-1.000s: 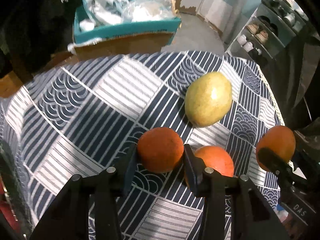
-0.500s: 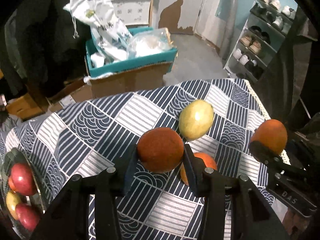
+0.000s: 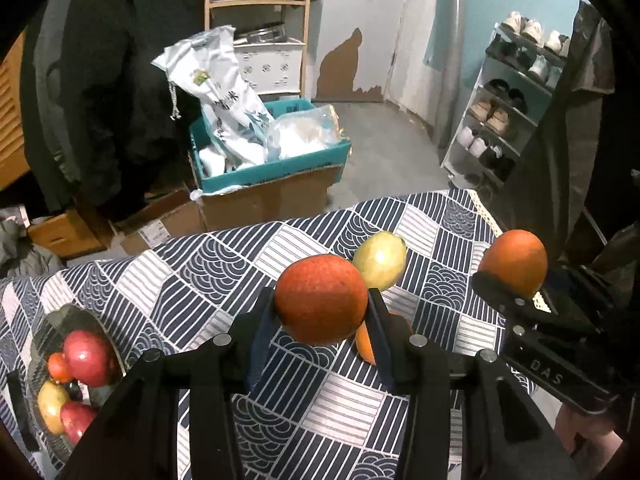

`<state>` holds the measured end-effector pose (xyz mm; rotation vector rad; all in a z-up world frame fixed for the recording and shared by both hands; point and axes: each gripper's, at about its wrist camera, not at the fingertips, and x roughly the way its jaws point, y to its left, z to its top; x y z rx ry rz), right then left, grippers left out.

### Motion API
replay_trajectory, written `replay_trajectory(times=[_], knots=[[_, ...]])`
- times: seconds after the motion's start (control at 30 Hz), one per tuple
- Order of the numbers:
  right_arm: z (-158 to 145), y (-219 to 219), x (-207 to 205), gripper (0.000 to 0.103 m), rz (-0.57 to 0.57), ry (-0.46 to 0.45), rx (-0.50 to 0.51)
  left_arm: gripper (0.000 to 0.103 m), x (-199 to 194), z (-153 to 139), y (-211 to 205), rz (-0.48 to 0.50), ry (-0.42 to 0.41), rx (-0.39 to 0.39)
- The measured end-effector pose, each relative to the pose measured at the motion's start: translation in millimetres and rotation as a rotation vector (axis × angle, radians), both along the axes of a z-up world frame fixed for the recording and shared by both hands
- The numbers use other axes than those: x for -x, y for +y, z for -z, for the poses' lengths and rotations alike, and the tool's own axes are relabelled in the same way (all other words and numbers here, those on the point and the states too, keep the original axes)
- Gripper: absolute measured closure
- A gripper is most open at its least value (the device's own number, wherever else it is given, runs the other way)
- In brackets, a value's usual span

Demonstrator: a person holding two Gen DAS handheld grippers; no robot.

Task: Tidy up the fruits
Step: 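Carry both oranges in the left and right tools over the glass plate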

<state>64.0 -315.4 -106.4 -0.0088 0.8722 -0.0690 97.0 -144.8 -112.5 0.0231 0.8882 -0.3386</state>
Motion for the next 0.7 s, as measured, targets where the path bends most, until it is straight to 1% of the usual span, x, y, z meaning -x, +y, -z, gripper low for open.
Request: replay_trajectory(times=[0.3,0.47,0.7], knots=[[-20,17,6,0.040,-0.028,-0.038,0.016,0.058,17,-18,31,-0.050,-0.028,0.014],[-31,25,10,0.040,-0.041,-0.055,0.005,0.058,28,-23,48,-0.077,-0.033,0.017],[-46,43,13,0.040,-0.075,-0.083,0.008,0.058,41,-38,67,-0.095,-0.067,0.017]])
